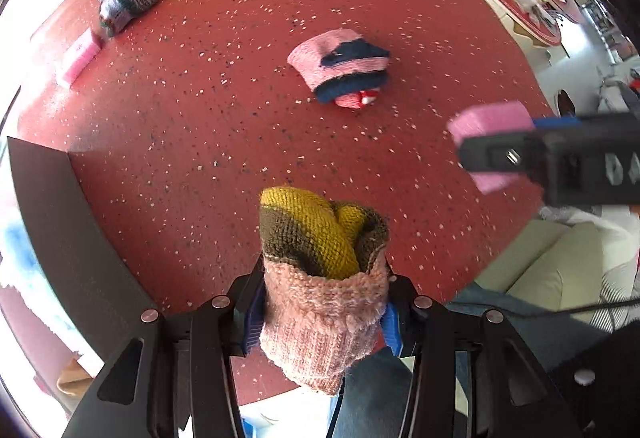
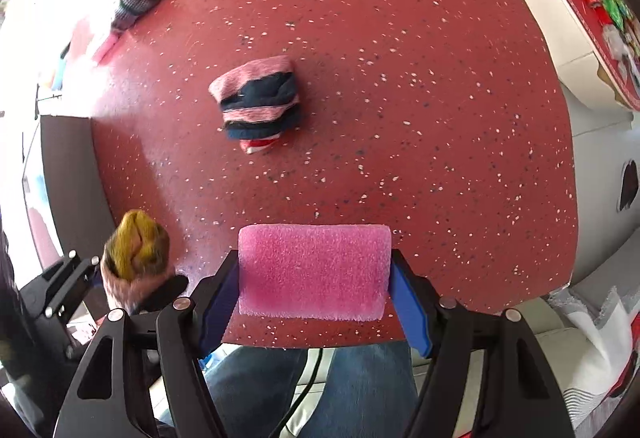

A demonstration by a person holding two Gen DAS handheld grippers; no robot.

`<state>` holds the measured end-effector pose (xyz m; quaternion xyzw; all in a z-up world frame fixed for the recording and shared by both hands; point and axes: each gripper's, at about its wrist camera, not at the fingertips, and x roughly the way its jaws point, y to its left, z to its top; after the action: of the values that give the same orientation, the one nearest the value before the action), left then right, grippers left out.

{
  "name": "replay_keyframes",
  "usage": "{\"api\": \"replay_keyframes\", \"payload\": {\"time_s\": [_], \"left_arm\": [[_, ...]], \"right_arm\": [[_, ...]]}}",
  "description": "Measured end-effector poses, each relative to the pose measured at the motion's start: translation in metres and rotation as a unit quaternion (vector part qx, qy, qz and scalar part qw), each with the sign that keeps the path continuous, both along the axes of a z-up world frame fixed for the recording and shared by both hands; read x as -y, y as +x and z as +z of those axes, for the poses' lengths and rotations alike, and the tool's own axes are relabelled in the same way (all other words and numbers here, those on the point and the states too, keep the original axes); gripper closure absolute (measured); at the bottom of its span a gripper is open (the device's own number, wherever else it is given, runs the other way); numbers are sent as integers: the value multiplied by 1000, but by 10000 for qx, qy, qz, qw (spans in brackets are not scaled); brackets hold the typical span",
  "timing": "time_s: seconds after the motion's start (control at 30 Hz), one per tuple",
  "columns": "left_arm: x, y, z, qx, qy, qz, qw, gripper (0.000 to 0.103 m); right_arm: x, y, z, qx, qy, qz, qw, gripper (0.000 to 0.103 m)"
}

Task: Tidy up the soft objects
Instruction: 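Carry knit hat and pink foam sleeve over the white box with both tools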

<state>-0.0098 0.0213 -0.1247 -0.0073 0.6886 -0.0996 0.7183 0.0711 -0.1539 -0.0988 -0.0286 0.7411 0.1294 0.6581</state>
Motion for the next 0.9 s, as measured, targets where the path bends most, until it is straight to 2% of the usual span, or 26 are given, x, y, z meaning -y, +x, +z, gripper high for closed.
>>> {"api": "replay_keyframes", "payload": {"time_s": [0.13, 0.3, 0.9], "left_arm": [[-7, -13, 20, 277, -1, -50, 9996, 55], [-22, -26, 42, 491, -32, 150, 9987, 55], [-56, -38, 53, 732, -93, 590, 9955, 55]], "right_arm": [[-8, 0, 9, 123, -2, 75, 9999, 29], [-18, -1, 19, 222, 2, 195, 9996, 29], [-49, -3, 42, 416, -198, 589, 9972, 29]]}}
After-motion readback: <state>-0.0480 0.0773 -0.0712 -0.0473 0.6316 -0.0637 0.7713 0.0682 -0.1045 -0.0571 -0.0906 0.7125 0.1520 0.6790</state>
